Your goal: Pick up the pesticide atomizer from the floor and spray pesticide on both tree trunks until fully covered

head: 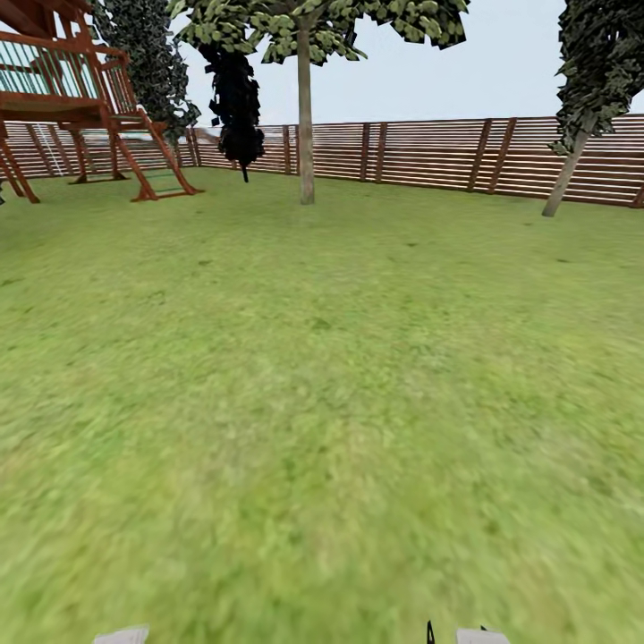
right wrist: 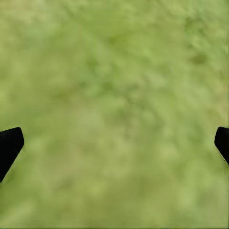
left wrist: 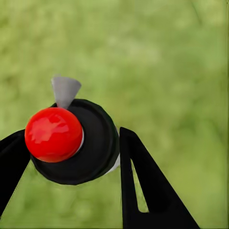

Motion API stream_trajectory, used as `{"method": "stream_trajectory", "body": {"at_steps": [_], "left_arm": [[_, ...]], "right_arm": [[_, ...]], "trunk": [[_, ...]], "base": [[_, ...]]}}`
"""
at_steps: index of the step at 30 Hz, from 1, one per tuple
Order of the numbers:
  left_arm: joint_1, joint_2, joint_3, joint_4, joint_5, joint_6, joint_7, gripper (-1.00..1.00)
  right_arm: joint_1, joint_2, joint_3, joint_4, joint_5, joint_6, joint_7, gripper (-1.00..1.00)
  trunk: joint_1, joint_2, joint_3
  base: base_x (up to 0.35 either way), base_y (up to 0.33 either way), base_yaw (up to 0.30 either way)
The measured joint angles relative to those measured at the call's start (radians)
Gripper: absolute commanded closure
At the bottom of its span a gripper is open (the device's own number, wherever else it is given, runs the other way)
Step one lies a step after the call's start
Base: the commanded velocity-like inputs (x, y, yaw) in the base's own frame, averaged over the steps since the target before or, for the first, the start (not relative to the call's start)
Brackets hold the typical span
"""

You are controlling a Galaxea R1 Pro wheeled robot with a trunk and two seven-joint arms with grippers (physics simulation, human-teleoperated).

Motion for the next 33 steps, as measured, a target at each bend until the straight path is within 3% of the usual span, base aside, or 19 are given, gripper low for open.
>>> {"method": "stream_trajectory", "body": {"at_steps": [33], "left_arm": [[0.0, 0.0, 0.0, 0.0, 0.0, 0.0, 0.0, 1.0]], "right_arm": [[0.0, 0.0, 0.0, 0.0, 0.0, 0.0, 0.0, -1.0]], "trunk": [[0.0, 0.0, 0.0]], "base": [[0.339, 0.0, 0.0]]}}
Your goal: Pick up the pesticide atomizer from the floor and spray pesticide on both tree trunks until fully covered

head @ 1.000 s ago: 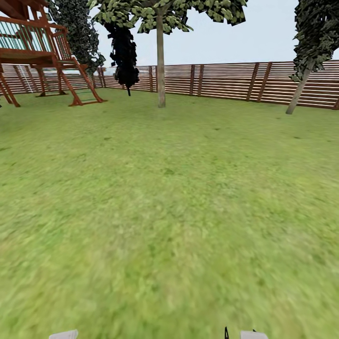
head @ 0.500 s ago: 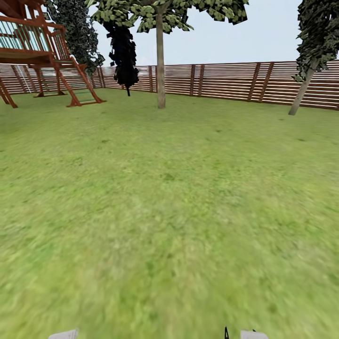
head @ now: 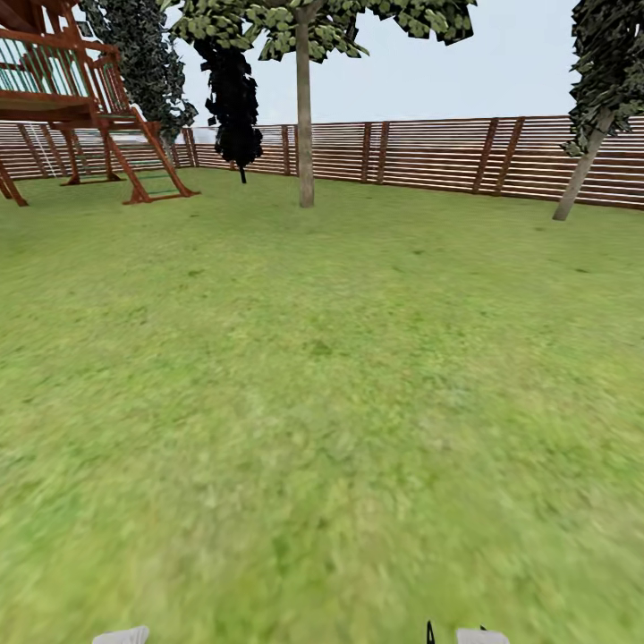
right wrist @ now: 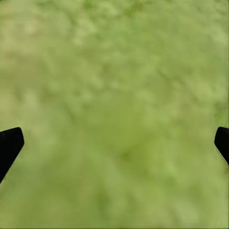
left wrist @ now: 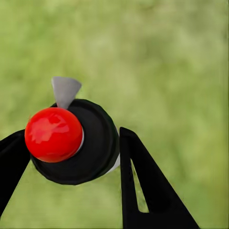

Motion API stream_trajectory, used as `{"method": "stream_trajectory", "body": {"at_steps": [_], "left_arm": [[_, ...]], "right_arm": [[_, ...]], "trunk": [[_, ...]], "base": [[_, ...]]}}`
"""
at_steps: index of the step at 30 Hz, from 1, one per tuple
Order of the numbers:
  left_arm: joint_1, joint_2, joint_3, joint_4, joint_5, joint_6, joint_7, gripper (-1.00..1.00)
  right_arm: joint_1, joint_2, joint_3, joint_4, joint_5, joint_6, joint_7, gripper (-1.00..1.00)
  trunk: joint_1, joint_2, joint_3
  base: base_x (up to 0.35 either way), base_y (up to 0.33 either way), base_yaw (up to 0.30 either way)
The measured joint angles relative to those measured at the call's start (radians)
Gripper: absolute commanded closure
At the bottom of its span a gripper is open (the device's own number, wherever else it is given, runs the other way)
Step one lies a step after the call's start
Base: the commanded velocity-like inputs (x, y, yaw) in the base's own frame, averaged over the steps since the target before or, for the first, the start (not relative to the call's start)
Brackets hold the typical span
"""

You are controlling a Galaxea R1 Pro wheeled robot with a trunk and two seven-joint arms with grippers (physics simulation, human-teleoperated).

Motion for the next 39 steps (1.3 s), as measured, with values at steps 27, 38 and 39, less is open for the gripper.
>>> {"method": "stream_trajectory", "body": {"at_steps": [27, 38, 39], "left_arm": [[0.0, 0.001, 0.0, 0.0, 0.0, 0.0, 0.0, 1.0], [0.0, 0.0, 0.0, 0.0, 0.0, 0.0, 0.0, 1.0], [0.0, 0.0, 0.0, 0.0, 0.0, 0.0, 0.0, 1.0]], "right_arm": [[0.0, 0.0, 0.0, 0.0, 0.0, 0.0, 0.0, -1.0], [0.0, 0.0, 0.0, 0.0, 0.0, 0.0, 0.0, -1.0], [0.0, 0.0, 0.0, 0.0, 0.0, 0.0, 0.0, -1.0]], "trunk": [[0.0, 0.0, 0.0], [0.0, 0.0, 0.0], [0.0, 0.0, 0.0]], "base": [[0.339, 0.0, 0.0], [0.339, 0.0, 0.0], [0.339, 0.0, 0.0]]}}
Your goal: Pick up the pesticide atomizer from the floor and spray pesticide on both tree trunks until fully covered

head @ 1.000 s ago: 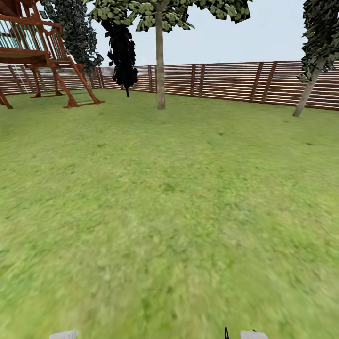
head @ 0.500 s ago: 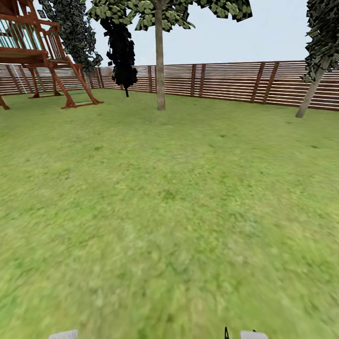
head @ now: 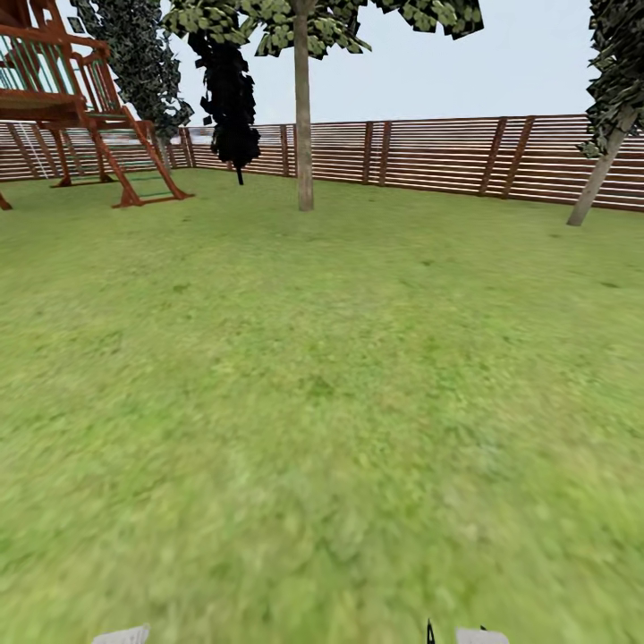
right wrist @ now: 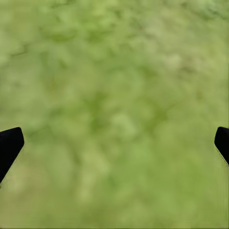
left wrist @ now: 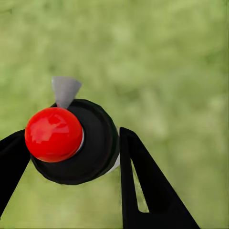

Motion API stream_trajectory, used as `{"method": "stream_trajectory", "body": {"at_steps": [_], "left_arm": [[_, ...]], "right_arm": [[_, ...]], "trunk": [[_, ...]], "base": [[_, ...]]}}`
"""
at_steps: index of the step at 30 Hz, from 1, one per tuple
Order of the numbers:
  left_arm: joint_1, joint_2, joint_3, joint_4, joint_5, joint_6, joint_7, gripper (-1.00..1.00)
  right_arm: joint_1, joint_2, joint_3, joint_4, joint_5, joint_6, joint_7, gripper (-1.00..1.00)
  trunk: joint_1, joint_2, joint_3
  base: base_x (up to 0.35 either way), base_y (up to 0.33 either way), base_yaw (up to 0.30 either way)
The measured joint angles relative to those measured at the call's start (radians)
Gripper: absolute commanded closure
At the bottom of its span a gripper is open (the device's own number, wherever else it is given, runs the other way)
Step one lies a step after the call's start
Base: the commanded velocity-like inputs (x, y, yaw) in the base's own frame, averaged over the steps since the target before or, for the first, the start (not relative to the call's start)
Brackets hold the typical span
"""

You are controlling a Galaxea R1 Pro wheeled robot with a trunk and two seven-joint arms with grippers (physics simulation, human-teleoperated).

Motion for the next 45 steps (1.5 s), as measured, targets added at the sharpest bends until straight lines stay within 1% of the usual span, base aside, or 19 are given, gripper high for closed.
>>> {"method": "stream_trajectory", "body": {"at_steps": [45], "left_arm": [[0.0, 0.0, 0.0, 0.0, 0.0, 0.0, 0.0, 1.0]], "right_arm": [[0.0, 0.0, 0.0, 0.0, 0.0, 0.0, 0.0, -1.0]], "trunk": [[0.0, 0.0, 0.0]], "base": [[0.339, 0.0, 0.0]]}}
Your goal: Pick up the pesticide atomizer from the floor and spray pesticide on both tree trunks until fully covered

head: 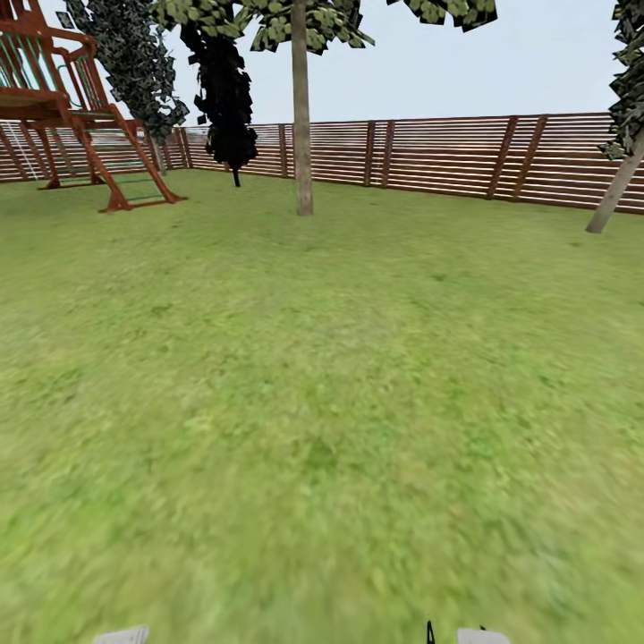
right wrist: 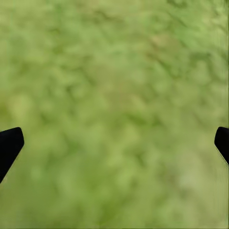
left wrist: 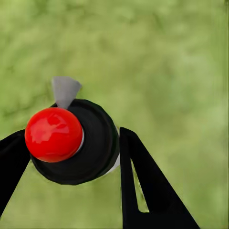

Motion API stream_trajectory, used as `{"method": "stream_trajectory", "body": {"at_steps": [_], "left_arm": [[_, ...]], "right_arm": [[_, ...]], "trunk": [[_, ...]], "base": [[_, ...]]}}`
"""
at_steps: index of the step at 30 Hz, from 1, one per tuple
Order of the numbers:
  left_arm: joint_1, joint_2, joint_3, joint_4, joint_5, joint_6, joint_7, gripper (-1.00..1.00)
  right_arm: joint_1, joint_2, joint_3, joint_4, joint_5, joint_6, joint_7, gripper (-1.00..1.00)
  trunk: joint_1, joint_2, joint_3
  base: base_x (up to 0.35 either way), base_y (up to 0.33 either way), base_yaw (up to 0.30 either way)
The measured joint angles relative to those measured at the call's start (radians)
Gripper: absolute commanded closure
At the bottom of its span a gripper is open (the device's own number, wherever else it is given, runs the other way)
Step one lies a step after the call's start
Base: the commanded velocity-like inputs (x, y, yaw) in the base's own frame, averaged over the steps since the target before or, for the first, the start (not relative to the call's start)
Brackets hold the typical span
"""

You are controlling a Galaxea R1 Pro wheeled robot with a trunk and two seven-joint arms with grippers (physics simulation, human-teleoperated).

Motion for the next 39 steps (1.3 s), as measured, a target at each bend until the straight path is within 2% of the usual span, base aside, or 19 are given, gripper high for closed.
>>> {"method": "stream_trajectory", "body": {"at_steps": [39], "left_arm": [[0.0, 0.0, 0.0, 0.0, 0.0, 0.0, 0.0, 1.0]], "right_arm": [[0.0, 0.0, 0.0, 0.0, 0.0, 0.0, 0.0, -1.0]], "trunk": [[0.0, 0.0, 0.0]], "base": [[0.339, 0.0, 0.0]]}}
